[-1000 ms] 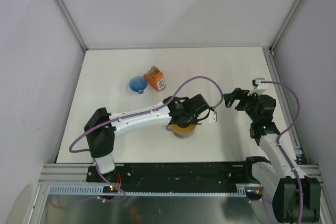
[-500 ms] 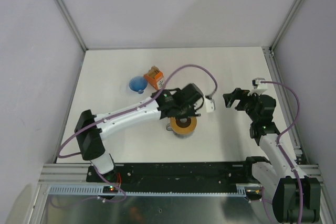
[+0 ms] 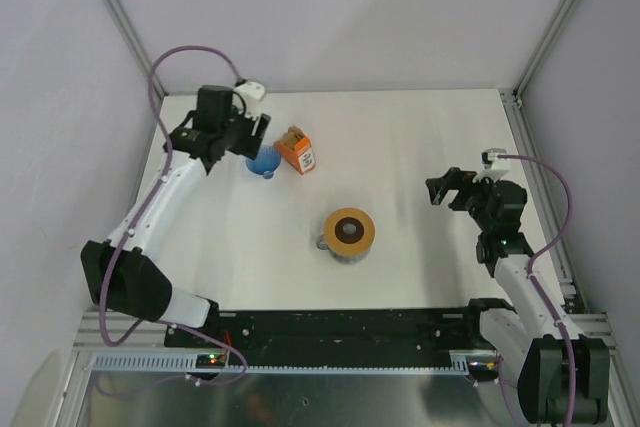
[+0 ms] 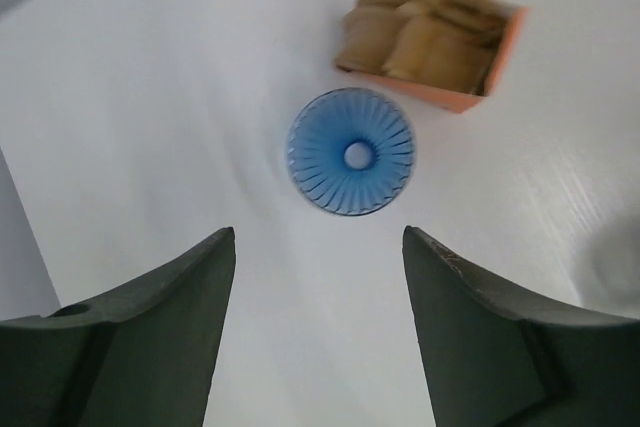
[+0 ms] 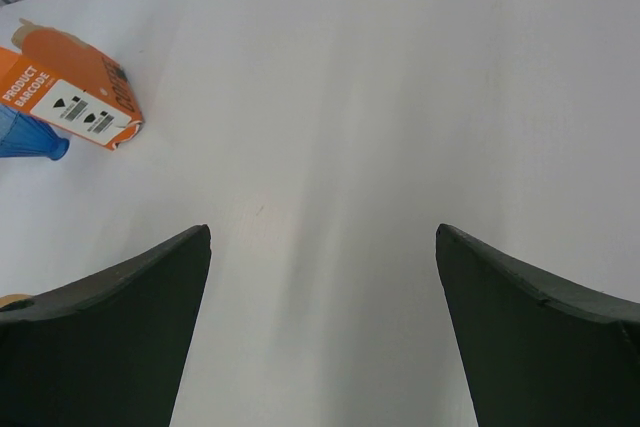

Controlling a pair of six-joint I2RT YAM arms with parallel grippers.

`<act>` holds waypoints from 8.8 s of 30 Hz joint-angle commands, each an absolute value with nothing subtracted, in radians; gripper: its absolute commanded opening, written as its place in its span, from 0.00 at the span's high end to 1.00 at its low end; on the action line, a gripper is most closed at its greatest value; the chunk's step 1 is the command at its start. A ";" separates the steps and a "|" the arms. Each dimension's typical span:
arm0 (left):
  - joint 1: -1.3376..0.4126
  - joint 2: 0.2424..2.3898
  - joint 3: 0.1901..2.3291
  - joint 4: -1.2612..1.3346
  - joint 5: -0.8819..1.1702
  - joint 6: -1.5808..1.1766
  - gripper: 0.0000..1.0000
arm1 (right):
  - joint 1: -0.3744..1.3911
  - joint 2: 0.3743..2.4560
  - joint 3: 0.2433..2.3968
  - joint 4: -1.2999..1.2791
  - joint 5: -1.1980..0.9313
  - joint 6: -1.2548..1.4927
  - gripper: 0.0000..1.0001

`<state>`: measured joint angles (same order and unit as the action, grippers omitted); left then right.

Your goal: Place the coffee filter in the dripper

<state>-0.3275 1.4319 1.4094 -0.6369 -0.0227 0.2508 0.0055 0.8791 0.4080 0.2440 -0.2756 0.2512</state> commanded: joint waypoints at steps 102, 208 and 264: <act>-0.693 1.552 1.595 -0.835 0.660 -0.028 1.00 | 0.896 1.229 1.311 -0.784 0.245 0.377 0.68; -0.647 1.593 1.489 -0.825 0.753 -0.044 1.00 | 0.707 1.429 1.291 -0.828 -0.089 0.323 1.00; -0.657 1.615 1.485 -0.816 0.754 -0.041 1.00 | 0.718 1.444 1.290 -0.816 -0.055 0.316 1.00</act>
<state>-0.6384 1.6432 1.4826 -0.8249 0.6315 -0.0364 0.7227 1.4055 1.2930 -0.7681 -0.1226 0.3393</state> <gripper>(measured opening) 0.017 0.054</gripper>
